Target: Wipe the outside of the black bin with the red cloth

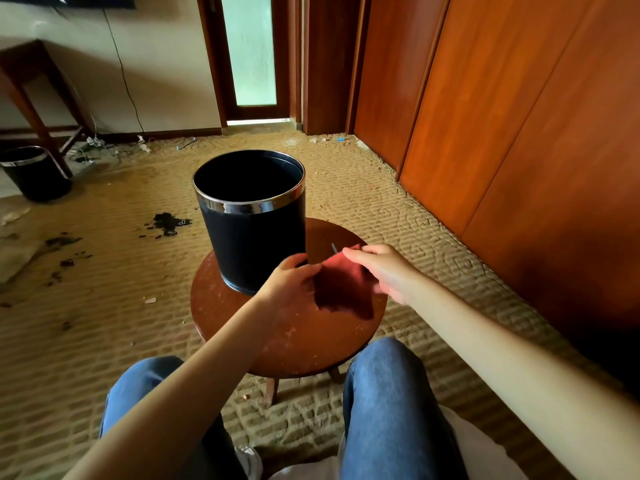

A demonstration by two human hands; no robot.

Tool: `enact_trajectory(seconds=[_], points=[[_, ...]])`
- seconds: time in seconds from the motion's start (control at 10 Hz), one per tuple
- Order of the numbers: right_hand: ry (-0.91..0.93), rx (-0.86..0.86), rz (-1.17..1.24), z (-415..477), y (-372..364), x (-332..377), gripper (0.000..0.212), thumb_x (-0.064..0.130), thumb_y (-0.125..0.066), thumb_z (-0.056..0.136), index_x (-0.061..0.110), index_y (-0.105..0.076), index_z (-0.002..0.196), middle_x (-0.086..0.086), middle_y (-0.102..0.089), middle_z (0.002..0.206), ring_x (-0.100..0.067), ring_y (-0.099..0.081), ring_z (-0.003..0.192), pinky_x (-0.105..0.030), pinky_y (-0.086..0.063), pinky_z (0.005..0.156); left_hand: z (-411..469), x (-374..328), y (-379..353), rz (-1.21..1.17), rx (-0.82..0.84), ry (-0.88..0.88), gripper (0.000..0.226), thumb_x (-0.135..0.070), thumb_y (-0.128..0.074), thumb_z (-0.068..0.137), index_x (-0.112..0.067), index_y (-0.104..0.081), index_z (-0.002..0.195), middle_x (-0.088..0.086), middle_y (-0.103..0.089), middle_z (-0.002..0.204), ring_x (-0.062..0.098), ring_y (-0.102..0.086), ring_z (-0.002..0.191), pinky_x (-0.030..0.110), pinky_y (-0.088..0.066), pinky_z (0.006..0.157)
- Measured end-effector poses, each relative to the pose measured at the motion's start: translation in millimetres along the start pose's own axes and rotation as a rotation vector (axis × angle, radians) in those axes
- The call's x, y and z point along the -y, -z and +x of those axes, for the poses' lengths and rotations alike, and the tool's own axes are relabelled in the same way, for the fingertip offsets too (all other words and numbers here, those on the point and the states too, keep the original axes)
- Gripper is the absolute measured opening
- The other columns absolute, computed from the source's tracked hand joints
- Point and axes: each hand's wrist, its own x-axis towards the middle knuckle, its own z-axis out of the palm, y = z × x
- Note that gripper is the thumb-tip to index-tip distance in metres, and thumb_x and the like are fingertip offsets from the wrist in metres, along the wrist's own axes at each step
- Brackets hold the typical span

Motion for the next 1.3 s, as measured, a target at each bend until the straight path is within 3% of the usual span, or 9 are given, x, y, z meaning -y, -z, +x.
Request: enact_trajectory(seconds=[0.1,0.2,0.4,0.5,0.6,1.0,1.1,1.2,1.3], points=[[-0.001,0.056,0.018,-2,6,-2,0.008,0.006,-0.060,0.090,0.004,-0.063,0.098,-0.011,-0.067,0.086,-0.021,-0.067,0.076,-0.030,-0.058,0.065,5,-4,10,0.151,-0.072,-0.174,0.032,0.000,-0.049,0.095,-0.021,-0.060,0.116,0.020,-0.059,0.115,0.038,-0.062,0.103,0.047,-0.057,0.076],[0.079,-0.043,-0.041,-2,6,-3,0.006,0.002,-0.061,0.088,0.003,-0.067,0.087,-0.012,-0.065,0.082,-0.021,-0.065,0.078,-0.031,-0.059,0.071,4,-3,16,0.372,-0.083,-0.302,0.033,0.002,-0.047,0.094,-0.021,-0.070,0.094,0.016,-0.063,0.111,0.033,-0.062,0.103,0.030,-0.056,0.065],[0.183,-0.023,-0.381,9,-6,-14,0.045,0.020,-0.068,0.083,0.021,-0.051,0.125,-0.002,-0.052,0.118,-0.019,-0.055,0.106,-0.039,-0.047,0.095,-1,-4,15,0.663,-0.023,-0.589,0.029,0.004,-0.051,0.092,-0.017,-0.066,0.105,0.001,-0.062,0.108,0.011,-0.058,0.101,0.009,-0.050,0.075],[0.254,0.051,-0.533,15,-10,-22,0.044,0.022,-0.073,0.080,0.020,-0.055,0.120,0.000,-0.050,0.116,-0.016,-0.050,0.107,-0.034,-0.042,0.096,-4,-7,13,0.749,0.000,-0.688,0.030,0.004,-0.052,0.091,-0.020,-0.064,0.104,-0.006,-0.061,0.104,0.007,-0.058,0.097,0.012,-0.050,0.080],[0.327,-0.020,-0.603,19,-8,-22,0.009,0.017,-0.069,0.081,0.019,-0.064,0.088,-0.002,-0.066,0.095,-0.021,-0.061,0.094,-0.042,-0.049,0.086,-2,-8,12,0.843,-0.043,-0.754,0.029,0.002,-0.056,0.090,-0.014,-0.064,0.112,-0.005,-0.060,0.105,0.008,-0.056,0.096,0.011,-0.046,0.082],[0.053,0.015,-0.244,50,4,-57,0.018,0.011,-0.065,0.088,0.011,-0.056,0.104,-0.013,-0.063,0.095,-0.023,-0.062,0.084,-0.031,-0.050,0.069,56,33,21,0.750,-0.054,-0.279,0.005,-0.016,-0.054,0.097,-0.013,-0.052,0.101,0.003,-0.057,0.085,0.010,-0.057,0.070,0.018,-0.048,0.059],[-0.007,-0.028,-0.330,72,-2,-86,0.023,0.012,-0.065,0.087,0.013,-0.057,0.109,-0.012,-0.063,0.106,-0.025,-0.062,0.096,-0.036,-0.050,0.082,79,57,20,0.638,-0.053,-0.155,0.004,-0.013,-0.054,0.096,-0.013,-0.052,0.100,0.005,-0.057,0.083,0.017,-0.058,0.071,0.031,-0.051,0.061],[-0.083,-0.050,-0.430,92,-9,-116,0.029,0.011,-0.062,0.089,0.010,-0.055,0.117,-0.009,-0.059,0.114,-0.022,-0.058,0.095,-0.029,-0.052,0.068,101,86,20,0.645,-0.044,-0.072,0.006,-0.008,-0.057,0.093,-0.011,-0.054,0.097,0.010,-0.059,0.086,0.024,-0.059,0.074,0.031,-0.048,0.058],[-0.170,-0.019,-0.594,101,-10,-138,0.045,0.014,-0.058,0.092,0.009,-0.044,0.135,-0.014,-0.052,0.128,-0.031,-0.054,0.115,-0.035,-0.052,0.087,122,111,22,0.708,-0.133,-0.042,0.003,-0.009,-0.056,0.089,-0.012,-0.055,0.091,0.015,-0.059,0.085,0.037,-0.062,0.084,0.034,-0.049,0.062]])
